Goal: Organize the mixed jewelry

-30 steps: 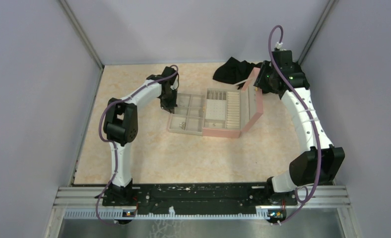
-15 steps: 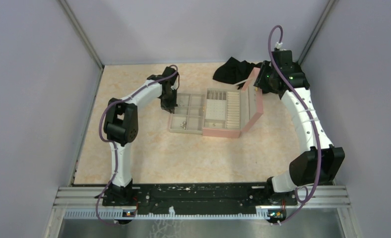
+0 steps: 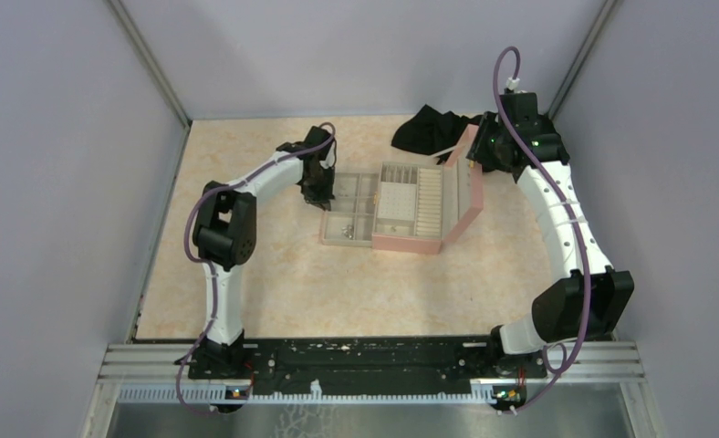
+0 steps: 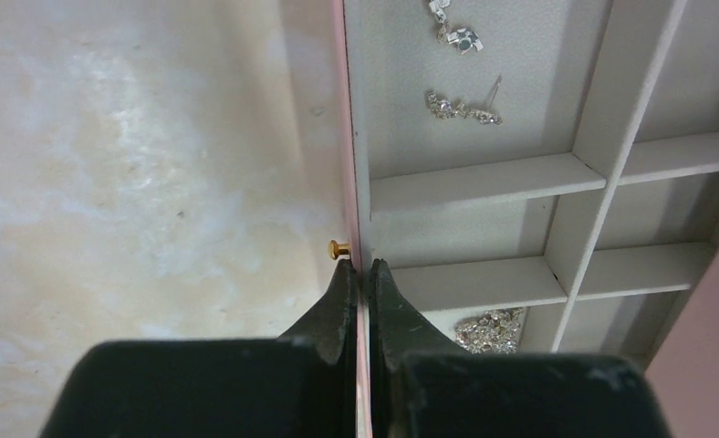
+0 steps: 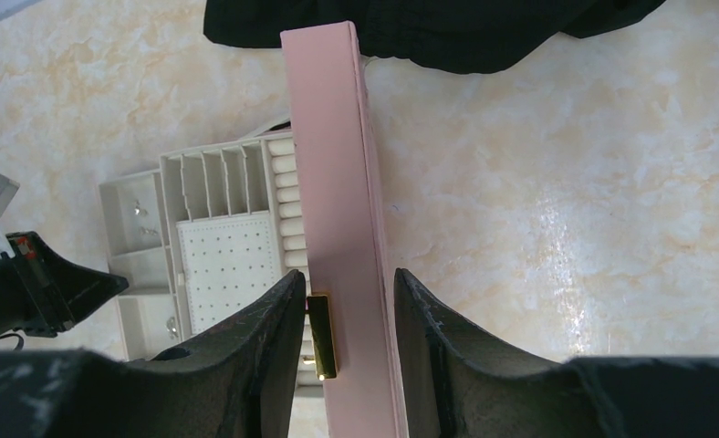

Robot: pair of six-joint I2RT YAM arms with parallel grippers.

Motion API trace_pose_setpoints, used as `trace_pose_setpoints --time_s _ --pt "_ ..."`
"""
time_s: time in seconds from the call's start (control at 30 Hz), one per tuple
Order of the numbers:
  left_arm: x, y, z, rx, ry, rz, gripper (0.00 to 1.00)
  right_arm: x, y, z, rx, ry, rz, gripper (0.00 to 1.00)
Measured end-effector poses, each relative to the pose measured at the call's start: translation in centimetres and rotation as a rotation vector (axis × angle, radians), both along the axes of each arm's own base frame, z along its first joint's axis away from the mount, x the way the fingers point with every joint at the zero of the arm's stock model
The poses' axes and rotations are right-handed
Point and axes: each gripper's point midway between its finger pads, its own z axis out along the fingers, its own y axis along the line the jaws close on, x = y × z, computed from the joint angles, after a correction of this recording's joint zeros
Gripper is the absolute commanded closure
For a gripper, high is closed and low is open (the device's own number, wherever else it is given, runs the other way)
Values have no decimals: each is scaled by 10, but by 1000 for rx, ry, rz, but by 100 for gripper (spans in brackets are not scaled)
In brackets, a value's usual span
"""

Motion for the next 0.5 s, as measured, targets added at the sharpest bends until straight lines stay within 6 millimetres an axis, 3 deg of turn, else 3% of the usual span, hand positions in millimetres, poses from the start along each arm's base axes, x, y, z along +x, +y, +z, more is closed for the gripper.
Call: trace_pose_setpoints --time_s 0.17,0.5 --pt "-4 -21 2 -18 -25 -71 100 0 1 0 3 0 3 59" --pt "-7 -40 12 -45 -36 -133 100 0 -3 6 -3 -7 -9 57"
